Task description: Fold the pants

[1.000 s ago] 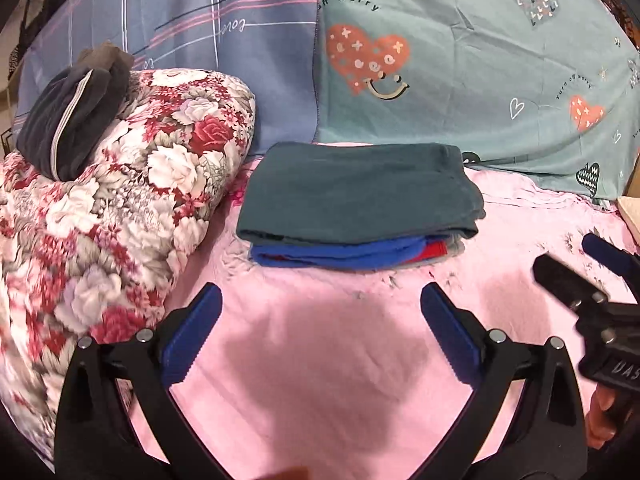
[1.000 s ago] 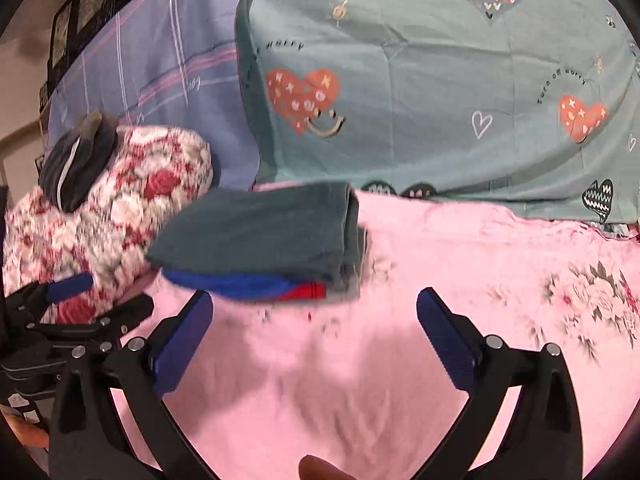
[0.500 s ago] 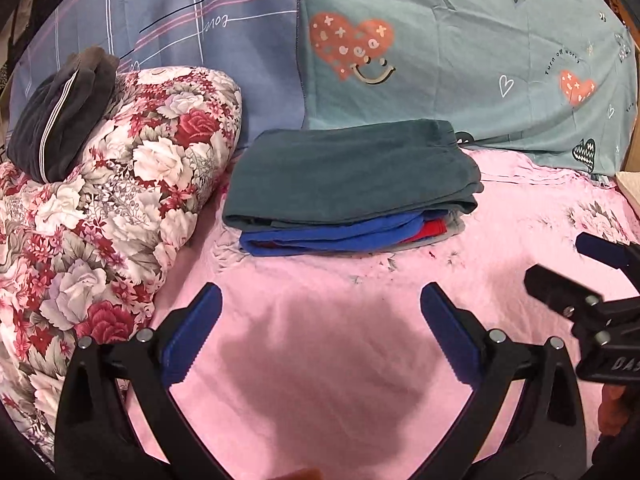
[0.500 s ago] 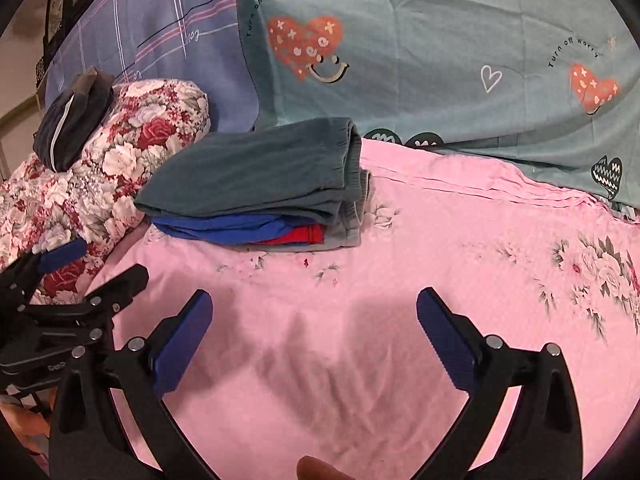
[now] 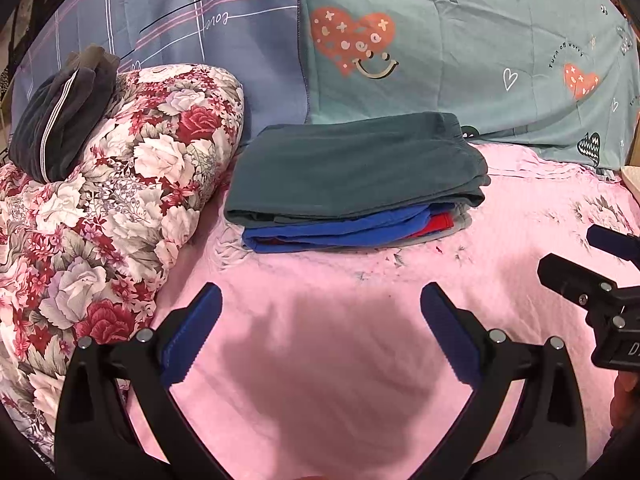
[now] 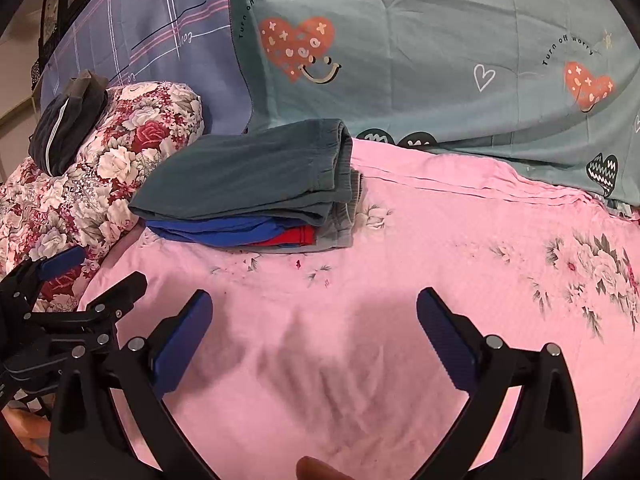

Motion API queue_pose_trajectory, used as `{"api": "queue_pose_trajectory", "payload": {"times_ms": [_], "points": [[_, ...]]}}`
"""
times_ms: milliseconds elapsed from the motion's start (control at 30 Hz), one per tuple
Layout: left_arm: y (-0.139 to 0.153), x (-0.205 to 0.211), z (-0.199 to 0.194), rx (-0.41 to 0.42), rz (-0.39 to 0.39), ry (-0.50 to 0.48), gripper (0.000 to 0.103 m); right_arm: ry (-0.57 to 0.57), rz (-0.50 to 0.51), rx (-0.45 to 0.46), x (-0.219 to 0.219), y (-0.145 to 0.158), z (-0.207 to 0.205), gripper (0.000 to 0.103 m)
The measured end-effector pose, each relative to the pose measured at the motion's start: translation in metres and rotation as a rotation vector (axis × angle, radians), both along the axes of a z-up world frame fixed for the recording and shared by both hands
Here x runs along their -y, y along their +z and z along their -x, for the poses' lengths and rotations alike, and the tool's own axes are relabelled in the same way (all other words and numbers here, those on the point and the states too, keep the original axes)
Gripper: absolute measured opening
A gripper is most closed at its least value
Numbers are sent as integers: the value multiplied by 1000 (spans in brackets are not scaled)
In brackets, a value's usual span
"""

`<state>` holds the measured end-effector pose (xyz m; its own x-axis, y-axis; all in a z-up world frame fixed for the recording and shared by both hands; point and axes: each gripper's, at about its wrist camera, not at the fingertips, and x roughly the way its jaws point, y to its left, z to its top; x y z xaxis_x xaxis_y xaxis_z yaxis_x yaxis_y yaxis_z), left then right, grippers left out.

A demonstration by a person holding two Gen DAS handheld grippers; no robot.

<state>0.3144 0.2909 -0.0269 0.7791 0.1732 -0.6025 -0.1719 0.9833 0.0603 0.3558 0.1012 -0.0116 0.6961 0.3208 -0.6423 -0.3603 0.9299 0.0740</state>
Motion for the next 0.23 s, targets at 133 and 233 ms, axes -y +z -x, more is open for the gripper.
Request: {"api": "queue_pose_trajectory", "payload": {"times_ms": [133,233], "points": [[-1,1,-1,-7,-8,0,101,0,7,-4,0,-1,-1,102],[-2,2,-1,-9,-12,-3,101,-2,4,-10,-1,-1,-1,102]]}}
